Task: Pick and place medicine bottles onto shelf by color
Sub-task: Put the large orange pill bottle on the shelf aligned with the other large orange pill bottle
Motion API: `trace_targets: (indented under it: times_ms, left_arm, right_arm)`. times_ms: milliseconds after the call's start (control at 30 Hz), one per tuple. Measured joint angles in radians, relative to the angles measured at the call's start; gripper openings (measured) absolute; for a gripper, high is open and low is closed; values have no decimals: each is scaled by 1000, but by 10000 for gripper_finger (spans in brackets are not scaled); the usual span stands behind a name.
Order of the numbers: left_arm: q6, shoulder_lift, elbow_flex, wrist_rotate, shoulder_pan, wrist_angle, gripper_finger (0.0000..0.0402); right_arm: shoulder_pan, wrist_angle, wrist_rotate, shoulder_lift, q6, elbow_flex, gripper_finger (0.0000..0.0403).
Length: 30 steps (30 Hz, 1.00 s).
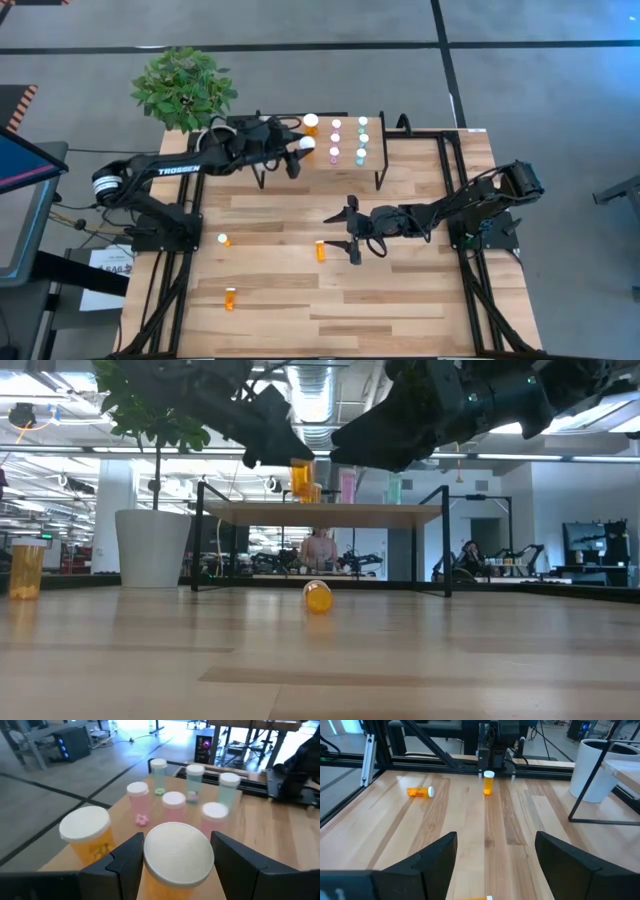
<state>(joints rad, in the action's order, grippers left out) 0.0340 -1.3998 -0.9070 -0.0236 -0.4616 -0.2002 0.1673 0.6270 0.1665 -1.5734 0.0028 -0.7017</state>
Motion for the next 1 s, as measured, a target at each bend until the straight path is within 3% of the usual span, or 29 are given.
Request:
trace_targets:
  times_ms: [233,833,1000]
  left_arm:
    - [-28,-57,0,-69,-34,-46,194]
    - [-29,-59,0,-101,-39,-59,195]
    - [-32,-59,0,-95,-39,-54,214]
  right_arm:
    - [0,0,0,0,-1,0,292]
    - [0,-2,0,0,-1,0,292]
    - [0,-2,0,0,-1,0,292]
